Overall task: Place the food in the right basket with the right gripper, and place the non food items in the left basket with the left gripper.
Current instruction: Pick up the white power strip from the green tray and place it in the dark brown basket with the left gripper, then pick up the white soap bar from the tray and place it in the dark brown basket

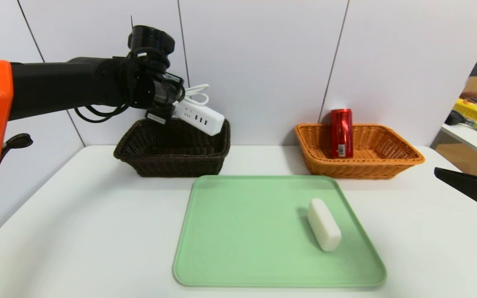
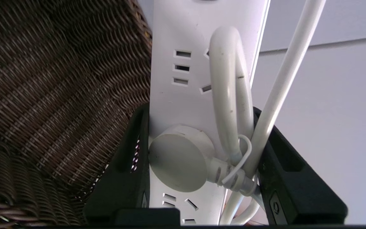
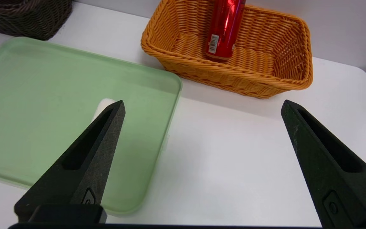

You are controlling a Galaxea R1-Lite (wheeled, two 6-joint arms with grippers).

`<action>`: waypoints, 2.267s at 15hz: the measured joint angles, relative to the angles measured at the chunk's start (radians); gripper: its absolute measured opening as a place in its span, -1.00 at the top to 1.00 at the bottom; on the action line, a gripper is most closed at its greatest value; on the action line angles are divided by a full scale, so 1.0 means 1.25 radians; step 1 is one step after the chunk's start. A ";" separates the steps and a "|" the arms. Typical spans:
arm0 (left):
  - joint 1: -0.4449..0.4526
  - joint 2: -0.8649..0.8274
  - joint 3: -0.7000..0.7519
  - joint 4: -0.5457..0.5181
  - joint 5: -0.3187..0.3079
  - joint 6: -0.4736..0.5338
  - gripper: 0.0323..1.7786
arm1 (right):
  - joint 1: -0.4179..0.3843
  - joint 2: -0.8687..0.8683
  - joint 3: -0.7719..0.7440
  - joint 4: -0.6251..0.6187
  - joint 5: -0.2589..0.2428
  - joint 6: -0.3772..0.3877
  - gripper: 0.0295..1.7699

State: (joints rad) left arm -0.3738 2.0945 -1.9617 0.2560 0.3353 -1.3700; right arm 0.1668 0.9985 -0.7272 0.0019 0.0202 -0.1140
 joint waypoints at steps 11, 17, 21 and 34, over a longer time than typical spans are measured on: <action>0.020 0.073 0.003 0.000 0.004 -0.060 -0.02 | 0.000 0.034 -0.001 -0.009 -0.001 0.000 -0.91; 0.021 0.075 0.003 0.000 0.009 -0.056 -0.20 | 0.004 0.036 -0.001 -0.010 -0.001 -0.001 -0.91; 0.022 0.073 0.003 0.001 0.011 -0.058 -0.49 | 0.005 0.035 -0.002 -0.009 -0.001 -0.001 -0.91; -0.032 -0.075 0.001 0.092 -0.008 0.352 -0.84 | 0.006 0.034 -0.020 -0.005 0.000 -0.001 -0.91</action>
State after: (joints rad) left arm -0.4136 2.0009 -1.9600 0.3709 0.3251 -0.9304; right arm 0.1745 1.0415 -0.7519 -0.0047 0.0206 -0.1157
